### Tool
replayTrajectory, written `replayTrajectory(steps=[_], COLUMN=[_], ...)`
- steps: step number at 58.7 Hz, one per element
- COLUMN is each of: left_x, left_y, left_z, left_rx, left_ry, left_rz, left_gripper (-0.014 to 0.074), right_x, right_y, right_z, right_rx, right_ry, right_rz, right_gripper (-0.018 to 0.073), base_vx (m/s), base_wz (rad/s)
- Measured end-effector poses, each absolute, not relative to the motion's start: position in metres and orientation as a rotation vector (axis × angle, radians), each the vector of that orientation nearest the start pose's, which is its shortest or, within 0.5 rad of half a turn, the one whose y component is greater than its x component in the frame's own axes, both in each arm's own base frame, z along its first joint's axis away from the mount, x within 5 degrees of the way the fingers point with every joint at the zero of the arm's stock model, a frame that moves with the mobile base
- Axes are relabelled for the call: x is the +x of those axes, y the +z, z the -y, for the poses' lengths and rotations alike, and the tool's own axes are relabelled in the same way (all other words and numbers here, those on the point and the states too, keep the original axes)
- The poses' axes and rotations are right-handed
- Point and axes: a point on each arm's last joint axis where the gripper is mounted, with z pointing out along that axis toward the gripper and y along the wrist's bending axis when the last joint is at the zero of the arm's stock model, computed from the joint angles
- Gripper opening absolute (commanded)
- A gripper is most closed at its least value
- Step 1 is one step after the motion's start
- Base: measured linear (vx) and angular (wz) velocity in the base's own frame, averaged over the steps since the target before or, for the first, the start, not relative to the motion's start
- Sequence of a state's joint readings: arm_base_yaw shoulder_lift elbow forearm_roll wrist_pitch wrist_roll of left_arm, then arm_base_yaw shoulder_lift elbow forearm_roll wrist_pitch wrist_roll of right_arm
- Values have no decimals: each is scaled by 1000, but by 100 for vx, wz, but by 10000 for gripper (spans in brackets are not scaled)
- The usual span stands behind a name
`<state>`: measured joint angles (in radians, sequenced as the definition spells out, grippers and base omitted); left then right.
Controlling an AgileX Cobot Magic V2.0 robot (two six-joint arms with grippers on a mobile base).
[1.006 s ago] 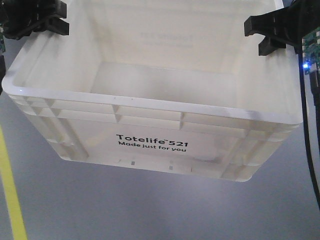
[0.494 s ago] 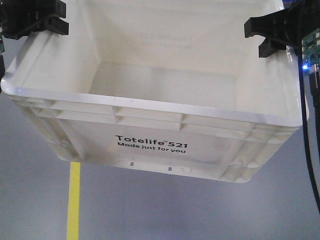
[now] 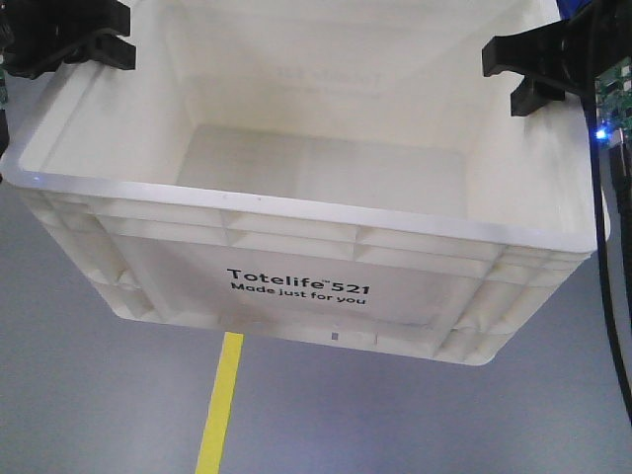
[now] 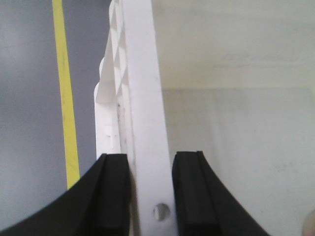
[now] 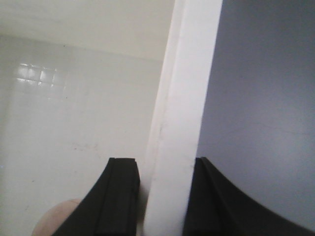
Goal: Place moving items into box and shelve
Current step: 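Hold the crate raised with both grippers while the base drives away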
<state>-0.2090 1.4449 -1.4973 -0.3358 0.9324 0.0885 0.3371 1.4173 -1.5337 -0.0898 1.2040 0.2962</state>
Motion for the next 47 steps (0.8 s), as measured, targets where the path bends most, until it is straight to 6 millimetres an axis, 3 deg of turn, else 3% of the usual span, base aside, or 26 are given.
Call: replayTrajectory(steps=[47], left_x=[299], left_y=[404], left_z=[88], left_rx=[242], left_ry=[-476], left_rz=[-2336], left_gripper=[0], right_x=[271], right_y=[404], right_z=[-87], right_rx=[-62], right_ry=[121], right_rz=[-2571], right_gripper=[-4], base_vx=[47], base_wz=[34])
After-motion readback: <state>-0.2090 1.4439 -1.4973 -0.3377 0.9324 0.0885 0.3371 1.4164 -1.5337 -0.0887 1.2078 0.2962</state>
